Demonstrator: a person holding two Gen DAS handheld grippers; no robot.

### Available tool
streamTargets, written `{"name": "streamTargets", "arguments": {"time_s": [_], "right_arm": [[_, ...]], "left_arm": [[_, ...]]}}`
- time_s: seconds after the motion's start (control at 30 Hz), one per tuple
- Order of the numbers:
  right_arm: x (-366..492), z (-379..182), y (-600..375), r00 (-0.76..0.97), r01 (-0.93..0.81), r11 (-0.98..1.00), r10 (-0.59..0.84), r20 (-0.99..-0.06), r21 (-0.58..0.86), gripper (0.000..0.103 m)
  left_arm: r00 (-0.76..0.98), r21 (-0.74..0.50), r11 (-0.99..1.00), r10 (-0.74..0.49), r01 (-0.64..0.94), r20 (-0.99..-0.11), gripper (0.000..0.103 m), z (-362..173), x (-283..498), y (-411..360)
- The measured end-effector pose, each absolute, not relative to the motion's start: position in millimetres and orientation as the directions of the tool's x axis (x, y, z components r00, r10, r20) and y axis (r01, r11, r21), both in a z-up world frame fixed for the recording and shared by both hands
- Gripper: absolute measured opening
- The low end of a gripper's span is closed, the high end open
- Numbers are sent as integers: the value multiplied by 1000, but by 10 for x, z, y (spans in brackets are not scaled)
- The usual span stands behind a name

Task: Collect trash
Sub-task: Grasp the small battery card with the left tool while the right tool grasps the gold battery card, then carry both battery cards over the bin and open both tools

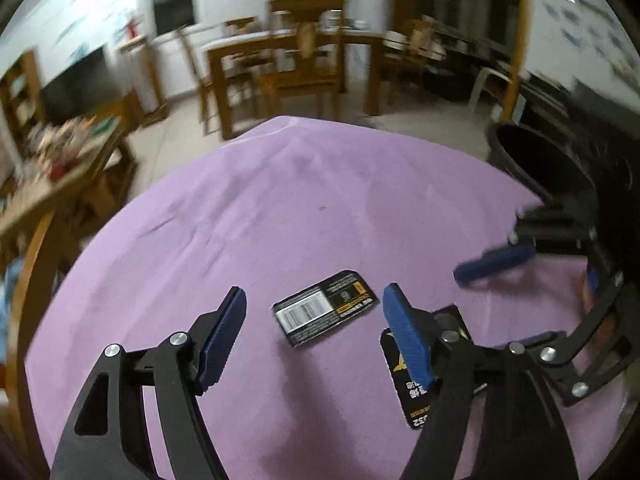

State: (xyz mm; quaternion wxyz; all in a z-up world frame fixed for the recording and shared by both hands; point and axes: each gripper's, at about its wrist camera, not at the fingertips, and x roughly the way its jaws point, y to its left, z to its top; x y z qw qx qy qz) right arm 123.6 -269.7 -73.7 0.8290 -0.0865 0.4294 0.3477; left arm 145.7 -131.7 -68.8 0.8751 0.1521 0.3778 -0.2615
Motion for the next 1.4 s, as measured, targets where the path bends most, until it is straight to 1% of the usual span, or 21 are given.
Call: {"name": "streamTargets", "arguments": {"time_s": [0.07,0.17,0.2,0.27,0.4,0.43,0.47,0.5,0.67,0.7,0.77,0.8,0.87,0.93,0.97,1.0,1.03,1.1,1.17,1.3,1.4], "right_arm": [[1197,-736,-2608,382,-678,723,505,-774,136,81],[1178,-795,-2439,351,-740,670,468,-811,66,82],[1144,-800,-2382,364,-757,653,444,-818,17,80],[1110,-753,-2350,339,-784,621,450,-826,17,69],[1051,-739,-2379,337,-776,631,435,-835,15,69],[1005,-737,-2439,336,-767,641,442,-832,31,69],[954,-733,-2473,335,-758,650,451,-827,48,69],[928,-721,-2571,333,-741,666,468,-818,80,68],[902,-674,-2941,340,-642,727,554,-760,243,68],[902,-653,-3030,343,-627,728,578,-740,279,68],[860,-609,-3202,332,-606,716,623,-708,347,68],[847,-599,-3254,329,-599,712,636,-698,366,68],[784,-584,-3325,341,-590,717,639,-690,371,69],[726,-570,-3375,347,-586,719,639,-686,374,69],[709,-565,-3400,350,-583,720,641,-683,377,69],[696,-563,-3425,355,-579,722,641,-680,378,69],[680,-551,-3433,359,-577,723,643,-677,380,69],[578,-535,-3473,368,-572,723,648,-667,387,69],[668,-526,-3487,386,-562,725,656,-649,398,69],[615,-478,-3569,440,-534,727,675,-593,431,69],[626,-348,-3928,525,-483,732,681,-511,480,69]], "left_arm": [[588,152,788,-301,597,-751,71,-760,1504,-1352],[573,204,722,-311,662,-758,70,-821,1539,-1366],[561,205,694,-335,690,-757,70,-821,1544,-1357],[546,214,649,-364,730,-755,70,-828,1546,-1347],[512,200,604,-403,772,-758,68,-852,1575,-1330],[494,171,608,-415,775,-764,65,-859,1593,-1313],[467,126,614,-435,779,-770,59,-865,1608,-1290],[455,102,621,-442,777,-774,56,-868,1615,-1275],[432,91,599,-455,795,-779,57,-867,1355,-1372],[440,116,588,-445,801,-780,60,-862,1292,-1409],[469,171,581,-413,796,-781,60,-852,1261,-1474],[476,173,592,-403,787,-782,60,-843,1295,-1480],[482,139,648,-390,749,-784,60,-858,1443,-1476],[447,58,680,-412,731,-794,57,-868,1573,-1455],[448,49,688,-415,724,-792,49,-868,1585,-1465],[455,60,683,-416,728,-787,33,-862,1573,-1506],[458,62,687,-412,724,-788,30,-851,1557,-1527],[476,78,704,-390,706,-788,29,-850,1524,-1568],[484,59,724,-396,687,-780,29,-849,1511,-1540],[496,-39,753,-470,657,-730,29,-741,1394,-1388],[521,-80,762,-511,643,-684,29,-560,1279,-1407]]}}
